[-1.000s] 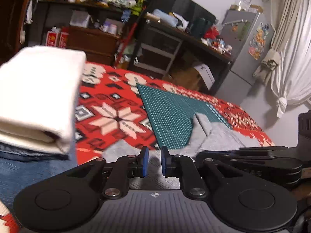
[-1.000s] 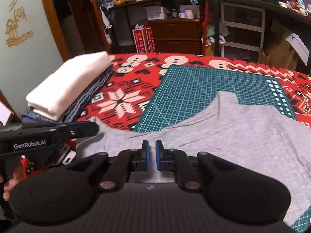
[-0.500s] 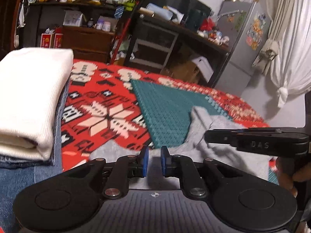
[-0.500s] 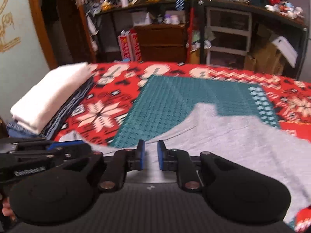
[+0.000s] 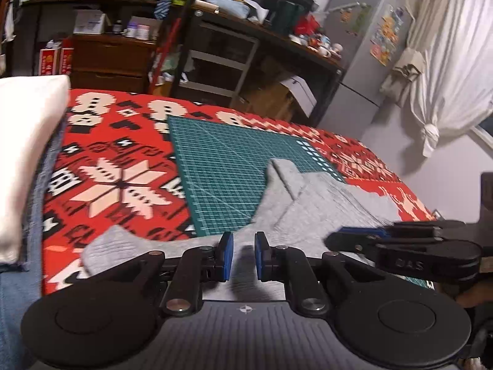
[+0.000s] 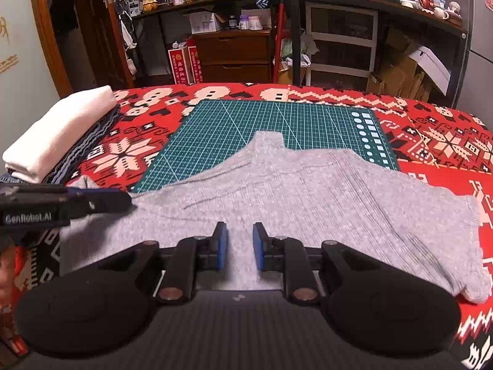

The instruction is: Fold clothes

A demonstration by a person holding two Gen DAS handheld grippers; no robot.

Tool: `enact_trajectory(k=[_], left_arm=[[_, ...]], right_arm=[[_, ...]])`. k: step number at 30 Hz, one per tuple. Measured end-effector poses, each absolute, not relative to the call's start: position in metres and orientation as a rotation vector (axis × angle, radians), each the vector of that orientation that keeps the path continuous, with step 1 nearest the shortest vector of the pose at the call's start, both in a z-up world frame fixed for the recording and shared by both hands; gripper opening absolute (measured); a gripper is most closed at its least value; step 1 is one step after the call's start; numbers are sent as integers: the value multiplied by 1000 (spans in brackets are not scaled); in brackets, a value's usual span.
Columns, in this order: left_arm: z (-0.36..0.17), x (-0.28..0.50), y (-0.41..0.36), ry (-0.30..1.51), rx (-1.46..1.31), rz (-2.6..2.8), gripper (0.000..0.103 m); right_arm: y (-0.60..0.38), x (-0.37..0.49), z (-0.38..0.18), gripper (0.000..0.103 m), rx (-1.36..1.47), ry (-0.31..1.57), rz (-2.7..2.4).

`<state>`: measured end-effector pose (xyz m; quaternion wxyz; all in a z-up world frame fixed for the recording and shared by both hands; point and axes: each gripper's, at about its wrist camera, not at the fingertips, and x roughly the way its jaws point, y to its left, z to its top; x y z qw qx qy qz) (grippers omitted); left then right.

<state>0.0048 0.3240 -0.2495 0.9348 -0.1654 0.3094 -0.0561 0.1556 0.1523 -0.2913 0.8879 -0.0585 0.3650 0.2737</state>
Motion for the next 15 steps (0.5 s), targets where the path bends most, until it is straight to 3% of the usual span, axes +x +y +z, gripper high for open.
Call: enact_trajectory(k=[7, 15], left_arm=[[-252, 16, 307, 653, -262, -126, 13], [-250, 14, 306, 638, -247, -123, 13]], right_arm=[[158, 173, -299, 16, -127, 751, 523], [134, 177, -286, 20, -63, 747, 488]])
